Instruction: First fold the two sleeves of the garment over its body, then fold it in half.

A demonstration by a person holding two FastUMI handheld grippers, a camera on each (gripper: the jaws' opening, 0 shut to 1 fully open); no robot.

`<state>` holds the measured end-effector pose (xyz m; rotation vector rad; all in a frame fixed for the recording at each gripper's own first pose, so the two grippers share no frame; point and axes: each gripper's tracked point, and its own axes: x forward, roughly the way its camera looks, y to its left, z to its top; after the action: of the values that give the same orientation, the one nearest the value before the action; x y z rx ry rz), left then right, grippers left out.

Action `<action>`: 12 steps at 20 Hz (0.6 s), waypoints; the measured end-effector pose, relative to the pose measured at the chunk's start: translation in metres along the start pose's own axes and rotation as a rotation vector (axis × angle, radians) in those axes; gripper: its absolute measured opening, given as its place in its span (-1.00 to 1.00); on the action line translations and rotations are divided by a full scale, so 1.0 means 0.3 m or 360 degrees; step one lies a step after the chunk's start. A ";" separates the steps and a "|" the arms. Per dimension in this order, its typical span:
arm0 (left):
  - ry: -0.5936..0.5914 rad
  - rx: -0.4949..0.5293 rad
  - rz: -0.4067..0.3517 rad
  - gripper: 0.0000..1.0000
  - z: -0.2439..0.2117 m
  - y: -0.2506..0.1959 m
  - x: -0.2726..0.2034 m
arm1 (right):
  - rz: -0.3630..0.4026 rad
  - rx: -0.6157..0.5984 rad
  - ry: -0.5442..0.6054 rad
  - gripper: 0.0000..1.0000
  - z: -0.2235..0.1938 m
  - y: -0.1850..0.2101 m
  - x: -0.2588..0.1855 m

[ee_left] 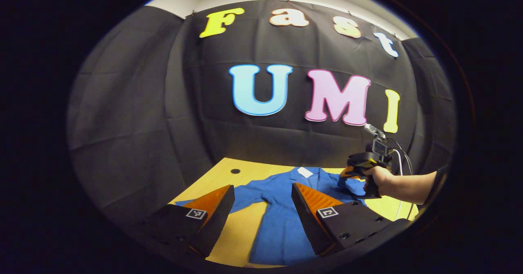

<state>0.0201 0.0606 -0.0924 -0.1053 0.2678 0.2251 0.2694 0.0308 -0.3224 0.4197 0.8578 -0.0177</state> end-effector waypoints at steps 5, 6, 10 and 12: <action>0.0070 -0.0124 0.0217 0.61 -0.072 0.270 -0.057 | 0.0124 -0.0275 0.0132 -0.96 -0.203 0.408 0.129; 0.0075 -0.0132 0.0255 0.61 -0.090 0.317 -0.062 | 0.0071 -0.0333 0.0144 -0.95 -0.251 0.429 0.168; 0.0099 -0.0135 0.0374 0.62 -0.142 0.481 -0.095 | 0.0081 -0.0360 0.0282 0.15 -0.426 0.531 0.214; 0.0169 -0.0150 0.0421 0.61 -0.187 0.546 -0.084 | 0.0065 -0.0390 0.0238 1.00 -0.421 0.519 0.204</action>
<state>-0.0559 0.2069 -0.1513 -0.1757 0.3774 0.4962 0.2458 0.2293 -0.3858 0.2098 0.9850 0.1571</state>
